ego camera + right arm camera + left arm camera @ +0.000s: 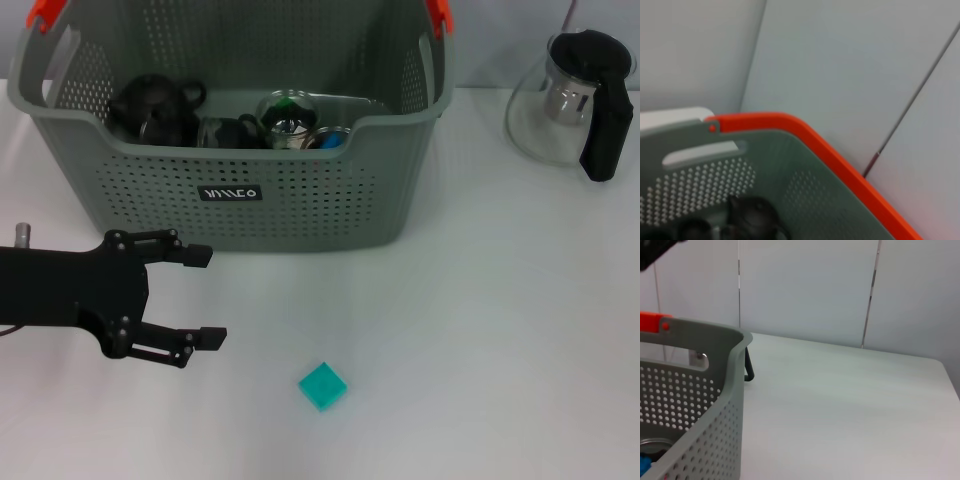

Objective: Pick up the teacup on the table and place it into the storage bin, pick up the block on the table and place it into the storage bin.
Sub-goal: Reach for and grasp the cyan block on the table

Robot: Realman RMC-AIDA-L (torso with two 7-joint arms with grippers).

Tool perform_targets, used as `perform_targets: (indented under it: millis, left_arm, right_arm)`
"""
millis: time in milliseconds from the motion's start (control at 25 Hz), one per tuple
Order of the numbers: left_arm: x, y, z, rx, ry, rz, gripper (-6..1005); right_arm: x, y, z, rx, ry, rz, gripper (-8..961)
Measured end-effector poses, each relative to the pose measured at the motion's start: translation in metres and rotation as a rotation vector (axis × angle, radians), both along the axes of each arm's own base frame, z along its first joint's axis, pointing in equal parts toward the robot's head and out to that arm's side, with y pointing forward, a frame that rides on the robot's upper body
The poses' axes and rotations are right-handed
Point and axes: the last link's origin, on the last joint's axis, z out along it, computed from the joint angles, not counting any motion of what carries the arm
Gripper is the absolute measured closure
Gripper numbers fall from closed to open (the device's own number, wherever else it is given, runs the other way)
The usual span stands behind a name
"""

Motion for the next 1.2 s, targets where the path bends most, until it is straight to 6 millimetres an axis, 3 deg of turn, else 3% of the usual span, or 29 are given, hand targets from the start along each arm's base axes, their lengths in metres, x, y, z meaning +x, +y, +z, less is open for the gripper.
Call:
perform_targets:
  millis: [240,400,720,960,1200]
  left_arm:
    - [0.001,0.0,0.001,-0.006,0.002,-0.005,66]
    - [0.001,0.001,0.0,-0.012,0.014,-0.01,66]
    - [0.002,0.002,0.001,-0.014,0.023,-0.017,66]
    - [0.003,0.004,0.002,-0.018,0.026,-0.019,66]
    - [0.003,0.004,0.002,-0.017,0.026,-0.021,66]
  right_arm:
    - [-0.003,-0.021,0.015,-0.053,0.049,0.028,16]
    - [0.006,-0.049,0.023,-0.116,0.06,0.053,19]
    - [0.05,-0.112,0.017,-0.401,0.082,0.052,22]
    - [0.085,-0.127,0.003,-0.523,0.003,-0.05,24]
    - [0.097,-0.128,-0.014,-0.625,-0.034,-0.127,26]
